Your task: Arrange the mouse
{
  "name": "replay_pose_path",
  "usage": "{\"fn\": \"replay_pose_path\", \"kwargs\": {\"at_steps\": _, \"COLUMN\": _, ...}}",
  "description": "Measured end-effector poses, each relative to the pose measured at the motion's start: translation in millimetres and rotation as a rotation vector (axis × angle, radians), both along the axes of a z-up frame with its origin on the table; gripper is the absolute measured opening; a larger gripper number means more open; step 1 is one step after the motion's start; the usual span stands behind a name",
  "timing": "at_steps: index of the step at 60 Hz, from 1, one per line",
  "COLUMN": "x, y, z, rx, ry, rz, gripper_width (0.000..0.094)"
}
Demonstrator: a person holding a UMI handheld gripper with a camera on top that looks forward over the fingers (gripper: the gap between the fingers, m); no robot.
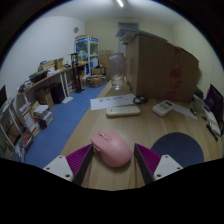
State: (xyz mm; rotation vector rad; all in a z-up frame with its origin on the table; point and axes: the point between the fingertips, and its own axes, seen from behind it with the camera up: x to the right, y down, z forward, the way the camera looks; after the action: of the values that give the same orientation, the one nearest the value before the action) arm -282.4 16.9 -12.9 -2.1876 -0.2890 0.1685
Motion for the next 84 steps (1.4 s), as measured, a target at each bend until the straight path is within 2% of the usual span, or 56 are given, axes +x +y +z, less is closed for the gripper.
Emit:
{"fn": "replay_pose_path", "kwargs": {"at_steps": 7, "x": 0.1, "y": 22.6, "z": 0.1, "rx": 0.016, "ry": 0.007, "rz": -0.036, "gripper_width": 0.0852}}
{"fn": "replay_pose_path", "kwargs": {"at_steps": 8, "x": 0.2, "y": 24.6, "z": 0.4, "rx": 0.016, "ry": 0.008, "rz": -0.042, "gripper_width": 0.0879}}
{"fn": "replay_pose_path", "kwargs": {"at_steps": 9, "x": 0.2, "y": 26.5, "z": 0.2, "rx": 0.015, "ry": 0.008, "rz": -0.047, "gripper_width": 0.084}}
{"fn": "replay_pose_path", "kwargs": {"at_steps": 10, "x": 1.4, "y": 30.1, "z": 0.1, "rx": 0.015, "ry": 0.007, "rz": -0.052, "gripper_width": 0.0859}}
{"fn": "replay_pose_path", "kwargs": {"at_steps": 11, "x": 0.8, "y": 32.7, "z": -0.1, "rx": 0.016, "ry": 0.005, "rz": -0.059, "gripper_width": 0.0823}}
{"fn": "replay_pose_path", "kwargs": {"at_steps": 15, "x": 4.7, "y": 38.9, "z": -0.7, "rx": 0.014, "ry": -0.002, "rz": -0.094, "gripper_width": 0.0555}}
{"fn": "replay_pose_path", "kwargs": {"at_steps": 20, "x": 5.6, "y": 38.2, "z": -2.2, "rx": 0.01, "ry": -0.014, "rz": -0.104, "gripper_width": 0.0515}}
{"fn": "replay_pose_path", "kwargs": {"at_steps": 26, "x": 6.6, "y": 37.2, "z": -3.6, "rx": -0.027, "ry": -0.008, "rz": -0.116, "gripper_width": 0.0411}}
{"fn": "replay_pose_path", "kwargs": {"at_steps": 27, "x": 6.6, "y": 37.0, "z": -3.3, "rx": -0.032, "ry": -0.006, "rz": -0.119, "gripper_width": 0.0422}}
{"fn": "replay_pose_path", "kwargs": {"at_steps": 29, "x": 7.4, "y": 36.4, "z": -2.7, "rx": -0.038, "ry": -0.022, "rz": -0.108, "gripper_width": 0.035}}
{"fn": "replay_pose_path", "kwargs": {"at_steps": 33, "x": 1.9, "y": 27.8, "z": 3.5, "rx": -0.067, "ry": -0.017, "rz": -0.079, "gripper_width": 0.0331}}
{"fn": "replay_pose_path", "kwargs": {"at_steps": 34, "x": -1.4, "y": 26.4, "z": 11.7, "rx": -0.058, "ry": -0.003, "rz": -0.068, "gripper_width": 0.0345}}
{"fn": "replay_pose_path", "kwargs": {"at_steps": 35, "x": -5.4, "y": 23.3, "z": 25.1, "rx": -0.037, "ry": 0.014, "rz": -0.051, "gripper_width": 0.0312}}
{"fn": "replay_pose_path", "kwargs": {"at_steps": 37, "x": -10.3, "y": 22.2, "z": 55.4, "rx": 0.017, "ry": 0.037, "rz": -0.019, "gripper_width": 0.0311}}
{"fn": "replay_pose_path", "kwargs": {"at_steps": 41, "x": -0.5, "y": 24.7, "z": 129.8, "rx": 0.164, "ry": 0.053, "rz": 0.012, "gripper_width": 0.0311}}
{"fn": "replay_pose_path", "kwargs": {"at_steps": 44, "x": 21.2, "y": 25.7, "z": 186.8, "rx": 0.275, "ry": 0.075, "rz": -0.008, "gripper_width": 0.0309}}
{"fn": "replay_pose_path", "kwargs": {"at_steps": 46, "x": 46.5, "y": 31.9, "z": 216.9, "rx": 0.336, "ry": 0.09, "rz": -0.047, "gripper_width": 0.0308}}
{"fn": "replay_pose_path", "kwargs": {"at_steps": 50, "x": 106.1, "y": 36.7, "z": 253.0, "rx": 0.395, "ry": 0.099, "rz": -0.129, "gripper_width": 0.031}}
{"fn": "replay_pose_path", "kwargs": {"at_steps": 57, "x": 192.0, "y": 35.6, "z": 215.8, "rx": 0.321, "ry": 0.073, "rz": -0.213, "gripper_width": 0.0305}}
{"fn": "replay_pose_path", "kwargs": {"at_steps": 58, "x": 196.8, "y": 27.8, "z": 195.8, "rx": 0.304, "ry": 0.06, "rz": -0.221, "gripper_width": 0.0308}}
{"fn": "replay_pose_path", "kwargs": {"at_steps": 65, "x": 215.5, "y": 14.1, "z": 92.2, "rx": 0.127, "ry": 0.034, "rz": -0.2, "gripper_width": 0.0308}}
{"fn": "replay_pose_path", "kwargs": {"at_steps": 73, "x": 222.9, "y": -4.0, "z": 6.3, "rx": -0.025, "ry": 0.012, "rz": -0.208, "gripper_width": 0.0306}}
{"fn": "replay_pose_path", "kwargs": {"at_steps": 74, "x": 223.2, "y": -7.5, "z": -0.3, "rx": -0.042, "ry": 0.012, "rz": -0.211, "gripper_width": 0.0298}}
{"fn": "replay_pose_path", "kwargs": {"at_steps": 75, "x": 223.7, "y": -3.0, "z": 5.7, "rx": -0.002, "ry": 0.011, "rz": -0.21, "gripper_width": 0.0317}}
{"fn": "replay_pose_path", "kwargs": {"at_steps": 78, "x": 222.7, "y": -5.4, "z": 0.3, "rx": -0.007, "ry": -0.027, "rz": -0.2, "gripper_width": 0.032}}
{"fn": "replay_pose_path", "kwargs": {"at_steps": 84, "x": 221.2, "y": -3.9, "z": -1.5, "rx": -0.054, "ry": -0.051, "rz": -0.189, "gripper_width": 0.0448}}
